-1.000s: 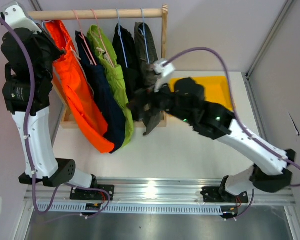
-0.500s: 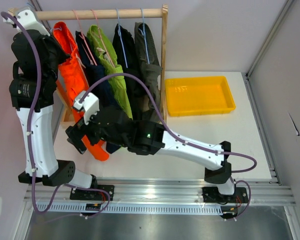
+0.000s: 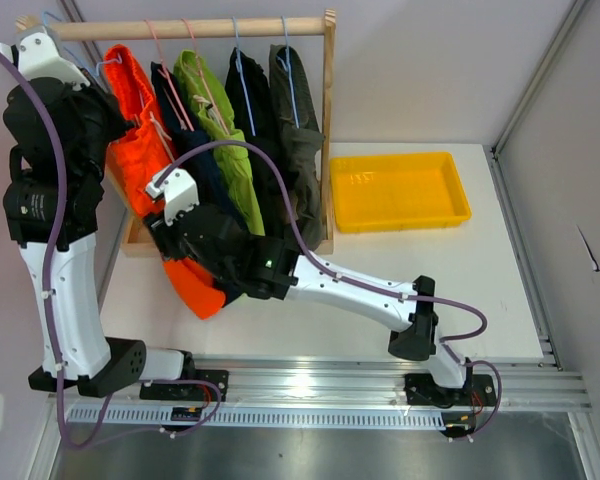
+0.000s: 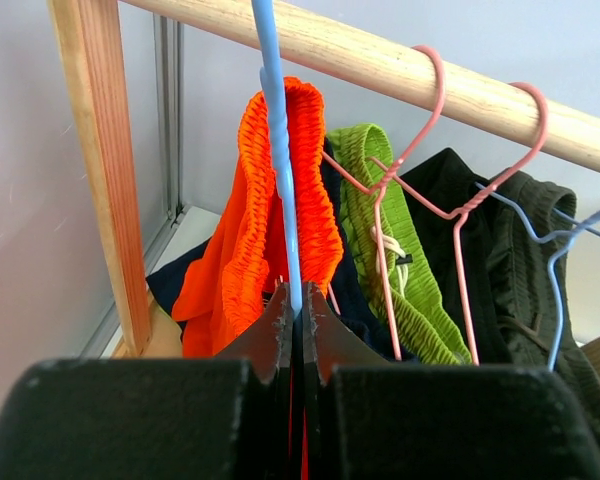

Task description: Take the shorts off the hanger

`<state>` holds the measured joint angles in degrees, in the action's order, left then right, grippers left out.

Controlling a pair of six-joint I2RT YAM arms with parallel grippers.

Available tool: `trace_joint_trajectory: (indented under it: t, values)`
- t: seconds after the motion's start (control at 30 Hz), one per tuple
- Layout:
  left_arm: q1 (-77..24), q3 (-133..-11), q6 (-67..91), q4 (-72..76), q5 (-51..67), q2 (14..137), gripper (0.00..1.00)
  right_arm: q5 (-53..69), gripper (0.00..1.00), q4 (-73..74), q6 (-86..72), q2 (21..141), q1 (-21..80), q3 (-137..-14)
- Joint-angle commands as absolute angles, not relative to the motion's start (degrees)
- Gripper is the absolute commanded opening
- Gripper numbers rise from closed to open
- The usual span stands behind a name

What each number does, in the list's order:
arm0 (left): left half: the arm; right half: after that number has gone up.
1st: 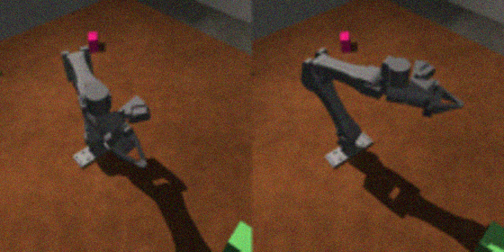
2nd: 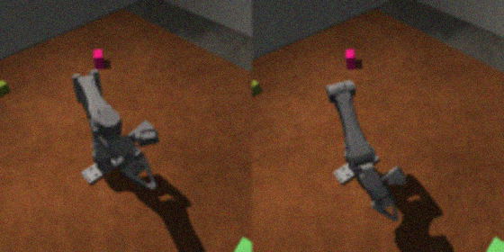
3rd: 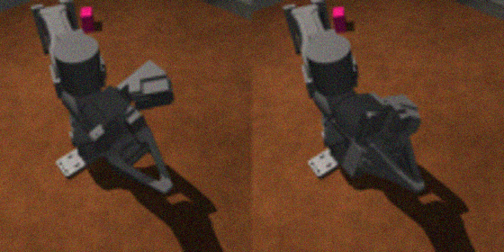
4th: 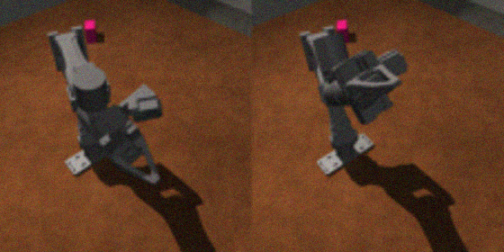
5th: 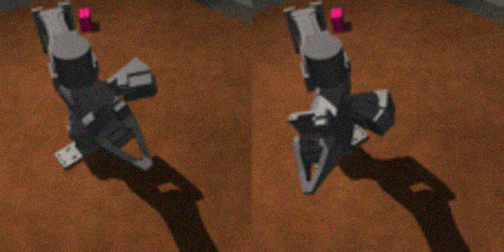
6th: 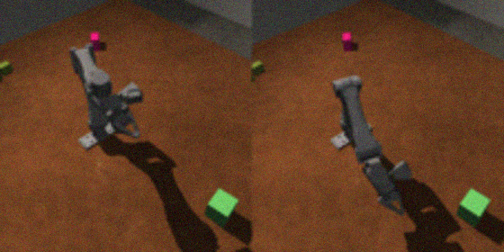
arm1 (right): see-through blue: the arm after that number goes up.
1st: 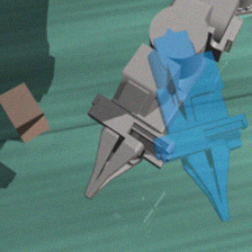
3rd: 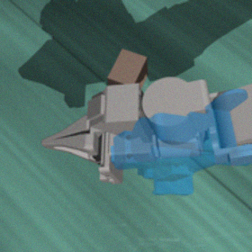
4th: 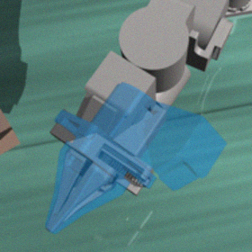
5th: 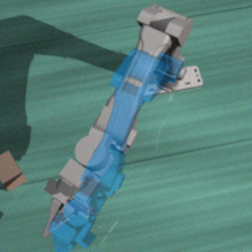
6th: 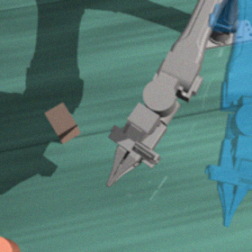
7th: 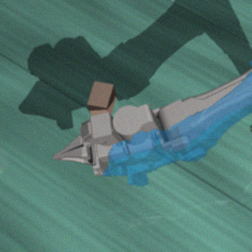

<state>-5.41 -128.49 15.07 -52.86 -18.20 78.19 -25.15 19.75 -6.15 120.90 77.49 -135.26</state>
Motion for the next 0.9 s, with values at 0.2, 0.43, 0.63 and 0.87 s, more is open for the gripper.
trace_joint_trajectory:
  t: [0.2, 0.43, 0.63, 0.87]
  values:
    - [-5.71, -129.02, 16.08, -45.53, -18.37, 76.55, 0.00, -33.48, 0.00, 16.00, -6.68, 118.57, 81.64, -129.92]
    - [-5.71, -132.87, 13.45, -44.39, -25.30, 79.97, 0.00, -42.09, 0.00, 16.70, -11.94, 109.88, 91.31, -113.16]
    - [-5.71, -136.49, 12.30, -44.56, -27.34, 84.28, 0.00, -48.34, 0.00, 17.66, -21.34, 104.07, 98.69, -100.73]
    - [-7.29, -133.36, 12.57, -47.54, -24.00, 82.63, 0.00, -45.97, 0.00, 13.45, -19.70, 103.79, 95.38, -99.13]
